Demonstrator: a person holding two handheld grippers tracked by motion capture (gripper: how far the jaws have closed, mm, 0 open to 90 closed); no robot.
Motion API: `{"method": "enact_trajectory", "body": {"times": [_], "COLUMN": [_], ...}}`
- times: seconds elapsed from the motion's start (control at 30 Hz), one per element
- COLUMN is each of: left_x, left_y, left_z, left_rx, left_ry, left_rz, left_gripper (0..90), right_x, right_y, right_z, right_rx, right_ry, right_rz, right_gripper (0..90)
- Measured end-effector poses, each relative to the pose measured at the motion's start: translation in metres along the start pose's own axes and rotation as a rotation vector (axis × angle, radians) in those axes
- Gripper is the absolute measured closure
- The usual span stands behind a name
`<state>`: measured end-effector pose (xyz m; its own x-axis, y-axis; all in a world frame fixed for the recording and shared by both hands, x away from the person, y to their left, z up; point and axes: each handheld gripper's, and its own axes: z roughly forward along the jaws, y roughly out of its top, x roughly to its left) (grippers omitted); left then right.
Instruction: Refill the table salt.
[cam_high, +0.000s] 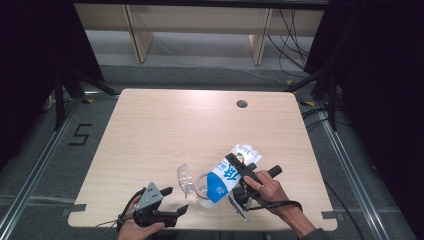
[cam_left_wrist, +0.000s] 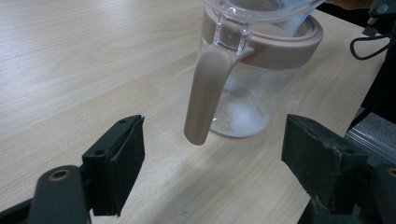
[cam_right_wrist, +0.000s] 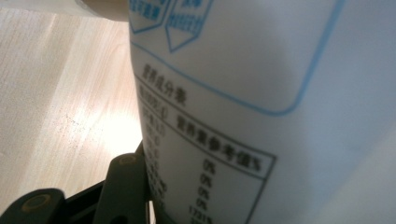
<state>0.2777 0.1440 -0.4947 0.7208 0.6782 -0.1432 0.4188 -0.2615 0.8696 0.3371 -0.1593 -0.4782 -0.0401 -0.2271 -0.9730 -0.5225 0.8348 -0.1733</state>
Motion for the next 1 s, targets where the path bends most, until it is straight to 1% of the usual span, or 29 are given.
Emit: {"method": "enact_trajectory", "body": {"times": [0.1,0.13,0.17,0.27,0.3,0.33,0.57,0.6,0.63,0.67,0.7,0.73,0.8,0.83,0.87,0.9,0.97,1.0], "left_x": [-0.0001,0.0000,-0.0001,-0.0002,0.0000,0.0000,0.0000,-0.0002,-0.0002,-0.0002,-0.0001,0.0001,-0.0005,-0.0010,-0.0011,-0.0009,-0.0016,0.0001], "left_y": [0.0000,0.0000,0.0000,0.0000,0.0000,0.0000,0.0001,0.0000,0.0000,0.0000,0.0001,0.0001,0.0000,-0.0001,-0.0001,0.0000,-0.0004,0.0001], "left_z": [0.0000,0.0000,0.0000,-0.0001,0.0000,0.0000,-0.0001,0.0000,0.0000,-0.0001,-0.0001,-0.0001,0.0003,0.0007,0.0007,0.0007,0.0008,-0.0001], "left_rx": [0.000,0.000,0.001,0.000,0.001,0.001,-0.001,0.000,0.000,0.000,0.000,0.000,-0.004,-0.007,-0.007,-0.007,-0.007,0.002], "left_ry": [0.000,0.000,0.000,0.000,0.000,0.000,-0.001,0.001,0.001,0.001,0.000,0.000,0.000,-0.001,0.001,0.000,0.002,0.000], "left_rz": [0.000,0.001,0.000,0.000,0.002,0.002,0.003,0.000,0.000,0.001,0.003,0.004,-0.004,-0.012,-0.012,-0.008,-0.022,0.005], "left_gripper": [21.0,21.0,21.0,21.0,21.0,21.0,21.0,21.0,21.0,21.0,21.0,21.0,21.0,21.0,21.0,21.0,21.0,21.0], "right_x": [-0.0001,-0.0027,-0.0025,-0.0023,-0.0024,-0.0030,-0.0031,-0.0002,-0.0002,-0.0031,-0.0037,-0.0034,-0.0029,-0.0002,-0.0022,-0.0026,-0.0025,-0.0029], "right_y": [0.0000,0.0003,0.0005,0.0005,0.0004,0.0006,0.0005,-0.0001,-0.0001,0.0002,0.0007,0.0009,0.0013,0.0013,0.0019,0.0020,0.0020,0.0021], "right_z": [-0.0001,0.0011,0.0012,0.0013,0.0012,0.0007,0.0006,0.0003,0.0003,0.0006,0.0003,0.0002,-0.0001,-0.0011,-0.0003,-0.0002,0.0001,-0.0004], "right_rx": [0.002,-0.022,-0.024,-0.022,-0.024,-0.017,-0.015,-0.010,-0.010,-0.020,-0.015,-0.015,-0.010,0.012,-0.001,-0.004,-0.010,-0.006], "right_ry": [-0.001,-0.027,-0.034,-0.036,-0.035,-0.023,-0.021,-0.025,-0.025,-0.025,-0.016,-0.021,-0.015,-0.003,-0.022,-0.025,-0.026,-0.019], "right_rz": [-0.006,-0.041,-0.034,-0.039,-0.037,-0.039,-0.044,-0.007,-0.007,-0.049,-0.049,-0.042,-0.039,-0.010,-0.033,-0.039,-0.041,-0.043], "right_gripper": [51.3,51.4,51.4,51.5,51.5,51.5,51.6,51.5,51.5,51.5,51.5,51.6,51.6,51.6,51.5,51.6,51.6,51.6]}}
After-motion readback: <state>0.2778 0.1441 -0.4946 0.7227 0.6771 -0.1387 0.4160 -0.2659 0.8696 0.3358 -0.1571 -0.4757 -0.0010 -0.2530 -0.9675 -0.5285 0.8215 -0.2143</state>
